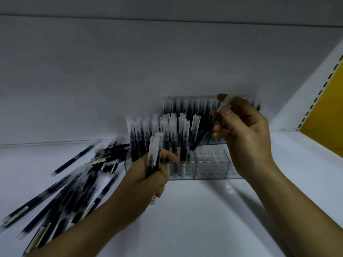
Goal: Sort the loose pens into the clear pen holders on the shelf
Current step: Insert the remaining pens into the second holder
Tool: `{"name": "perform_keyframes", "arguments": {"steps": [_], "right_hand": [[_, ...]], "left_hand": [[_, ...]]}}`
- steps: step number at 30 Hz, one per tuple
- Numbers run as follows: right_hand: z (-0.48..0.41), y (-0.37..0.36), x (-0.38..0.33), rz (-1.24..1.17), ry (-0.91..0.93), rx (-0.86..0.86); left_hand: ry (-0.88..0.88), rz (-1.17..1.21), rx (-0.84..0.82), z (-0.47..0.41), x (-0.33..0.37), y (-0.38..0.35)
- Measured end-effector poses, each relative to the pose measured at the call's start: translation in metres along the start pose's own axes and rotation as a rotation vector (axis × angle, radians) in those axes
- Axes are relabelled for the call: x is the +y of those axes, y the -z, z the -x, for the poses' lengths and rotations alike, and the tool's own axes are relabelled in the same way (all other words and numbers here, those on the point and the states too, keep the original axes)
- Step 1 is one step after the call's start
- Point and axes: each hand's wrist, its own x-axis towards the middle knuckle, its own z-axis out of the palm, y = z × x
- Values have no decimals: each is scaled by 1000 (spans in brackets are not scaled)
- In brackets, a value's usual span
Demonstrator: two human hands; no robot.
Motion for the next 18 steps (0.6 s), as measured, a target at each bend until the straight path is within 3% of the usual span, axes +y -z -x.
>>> {"name": "perform_keyframes", "arguments": {"steps": [9,18], "right_hand": [[1,-1,5,169,65,-8],[11,-4,26,513,299,-116]], "left_hand": [[34,29,-35,1,-3,3],[43,92,-53,-2,-4,3]]}}
